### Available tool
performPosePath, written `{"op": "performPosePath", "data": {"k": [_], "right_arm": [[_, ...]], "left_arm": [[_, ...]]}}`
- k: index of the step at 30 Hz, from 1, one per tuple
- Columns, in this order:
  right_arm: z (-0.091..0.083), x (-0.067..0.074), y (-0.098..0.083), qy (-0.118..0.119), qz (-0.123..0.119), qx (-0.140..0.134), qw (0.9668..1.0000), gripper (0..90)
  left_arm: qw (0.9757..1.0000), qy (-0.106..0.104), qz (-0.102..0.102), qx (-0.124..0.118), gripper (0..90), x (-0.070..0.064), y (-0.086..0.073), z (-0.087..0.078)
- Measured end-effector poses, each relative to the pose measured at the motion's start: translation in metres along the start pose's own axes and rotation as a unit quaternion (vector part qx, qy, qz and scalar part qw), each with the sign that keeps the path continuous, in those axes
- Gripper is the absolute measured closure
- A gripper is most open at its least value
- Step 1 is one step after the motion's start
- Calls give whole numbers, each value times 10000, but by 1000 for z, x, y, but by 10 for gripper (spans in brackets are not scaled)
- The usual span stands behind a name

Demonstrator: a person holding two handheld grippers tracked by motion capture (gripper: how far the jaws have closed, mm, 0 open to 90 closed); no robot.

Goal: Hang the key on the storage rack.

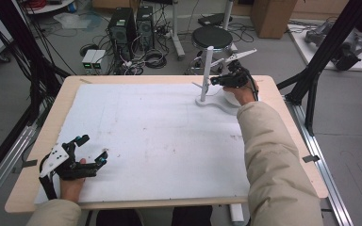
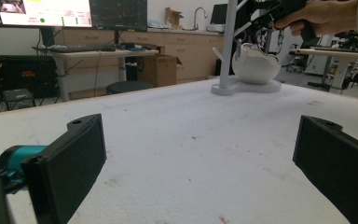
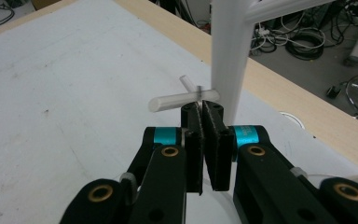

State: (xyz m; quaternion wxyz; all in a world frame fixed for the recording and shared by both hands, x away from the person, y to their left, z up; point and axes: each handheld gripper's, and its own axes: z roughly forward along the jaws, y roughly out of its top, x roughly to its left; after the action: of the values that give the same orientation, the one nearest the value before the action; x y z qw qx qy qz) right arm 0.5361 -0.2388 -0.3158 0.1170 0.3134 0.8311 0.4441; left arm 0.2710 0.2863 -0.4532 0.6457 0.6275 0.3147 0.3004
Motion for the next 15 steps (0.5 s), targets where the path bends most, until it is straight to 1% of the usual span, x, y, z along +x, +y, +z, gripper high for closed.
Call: {"op": "performPosePath", "data": {"k": [1, 2, 4, 6, 8, 11, 12, 13, 15], "right_arm": [[-1, -1, 0, -1, -4, -41, 10000, 844], [-2, 0, 0, -16, 0, -26, 10000, 837], [-4, 0, -1, -15, 8, 15, 10000, 836], [-9, -1, -1, -44, 38, -12, 10000, 833], [-15, 2, -1, -34, 66, -32, 10000, 811], [-25, 7, 1, -17, -6, -77, 10000, 767], [-31, 11, 2, -9, -53, -111, 9999, 738], [-36, 14, 2, 9, -8, -110, 9999, 690], [-45, 20, 3, 150, 86, -213, 9996, 566]], "left_arm": [[10000, -5, 21, 7, 28, 0, 0, 0], [10000, 1, -5, -1, 29, 0, 0, 0], [10000, -3, -27, 20, 28, 0, 0, 0], [10000, 6, -24, 6, 28, 0, 0, 0], [10000, 0, -31, 10, 28, 0, 0, 0], [10000, 6, -29, 0, 29, 0, 0, 0], [10000, 5, -19, -7, 29, 0, 0, 0], [10000, 1, -15, -7, 28, 0, 0, 0], [10000, -12, -20, -8, 29, 0, 0, 0]]}}
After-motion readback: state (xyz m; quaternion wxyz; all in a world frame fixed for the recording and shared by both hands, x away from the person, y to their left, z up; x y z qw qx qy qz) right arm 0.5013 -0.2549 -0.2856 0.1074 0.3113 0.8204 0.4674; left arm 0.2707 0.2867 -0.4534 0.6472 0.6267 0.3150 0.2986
